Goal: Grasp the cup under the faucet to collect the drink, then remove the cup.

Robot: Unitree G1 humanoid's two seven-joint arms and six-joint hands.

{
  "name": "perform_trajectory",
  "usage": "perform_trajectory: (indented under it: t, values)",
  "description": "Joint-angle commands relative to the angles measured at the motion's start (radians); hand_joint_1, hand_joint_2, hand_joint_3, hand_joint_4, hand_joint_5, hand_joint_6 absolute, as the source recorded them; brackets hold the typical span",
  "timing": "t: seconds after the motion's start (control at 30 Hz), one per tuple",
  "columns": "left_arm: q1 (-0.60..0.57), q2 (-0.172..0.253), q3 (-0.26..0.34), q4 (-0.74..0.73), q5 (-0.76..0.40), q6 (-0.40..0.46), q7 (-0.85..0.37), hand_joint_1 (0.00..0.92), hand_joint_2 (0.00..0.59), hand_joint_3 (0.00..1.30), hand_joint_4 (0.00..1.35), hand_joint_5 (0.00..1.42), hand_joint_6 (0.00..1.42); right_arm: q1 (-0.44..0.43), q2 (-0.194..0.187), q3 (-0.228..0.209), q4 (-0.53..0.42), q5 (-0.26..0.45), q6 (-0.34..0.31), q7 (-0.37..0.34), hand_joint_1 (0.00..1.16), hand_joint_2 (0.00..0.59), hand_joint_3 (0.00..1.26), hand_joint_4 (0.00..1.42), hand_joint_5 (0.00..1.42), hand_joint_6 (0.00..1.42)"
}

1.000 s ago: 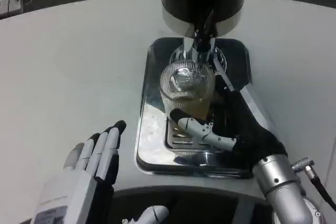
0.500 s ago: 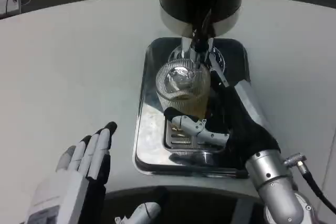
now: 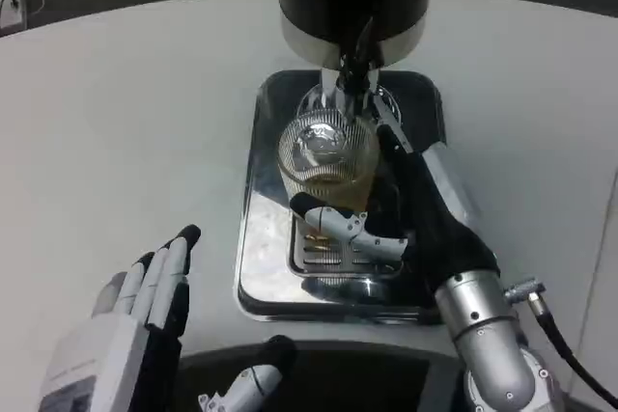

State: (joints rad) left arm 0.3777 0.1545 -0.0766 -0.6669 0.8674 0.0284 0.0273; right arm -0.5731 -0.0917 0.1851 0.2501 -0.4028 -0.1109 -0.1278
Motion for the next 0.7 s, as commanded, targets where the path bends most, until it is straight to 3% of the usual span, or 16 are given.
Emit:
perform_trajectory:
  t: [0.03, 0.2, 0.43, 0.57, 0.7]
  values:
    - [0.003, -0.008, 0.01, -0.021, -0.01, 0.02, -0.016, 0.0, 0.175, 0.0, 0.0, 0.0, 0.0, -0.029, 0.029, 0.015, 0.063, 0.015, 0.008, 0.011, 0.75, 0.19, 0.1, 0.21, 0.21, 0.27]
    - [0.0, -0.013, 0.012, -0.025, -0.013, 0.03, -0.02, 0.0, 0.175, 0.0, 0.0, 0.0, 0.0, -0.048, 0.038, 0.016, 0.085, 0.026, -0.008, 0.0, 0.78, 0.185, 0.12, 0.23, 0.24, 0.32]
    - [0.001, -0.02, 0.011, -0.028, -0.014, 0.042, -0.025, 0.0, 0.176, 0.0, 0.0, 0.0, 0.0, -0.056, 0.054, 0.026, 0.089, 0.038, -0.036, -0.009, 0.85, 0.19, 0.19, 0.3, 0.37, 0.52]
    - [-0.001, -0.022, 0.012, -0.028, -0.015, 0.047, -0.029, 0.0, 0.177, 0.0, 0.0, 0.0, 0.0, -0.057, 0.058, 0.03, 0.091, 0.039, -0.044, -0.012, 0.91, 0.196, 0.26, 0.38, 0.52, 0.83]
    - [-0.006, -0.022, 0.01, -0.026, -0.017, 0.053, -0.034, 0.0, 0.177, 0.0, 0.0, 0.0, 0.0, -0.051, 0.062, 0.023, 0.09, 0.045, -0.055, -0.025, 1.04, 0.23, 0.36, 0.51, 0.72, 1.15]
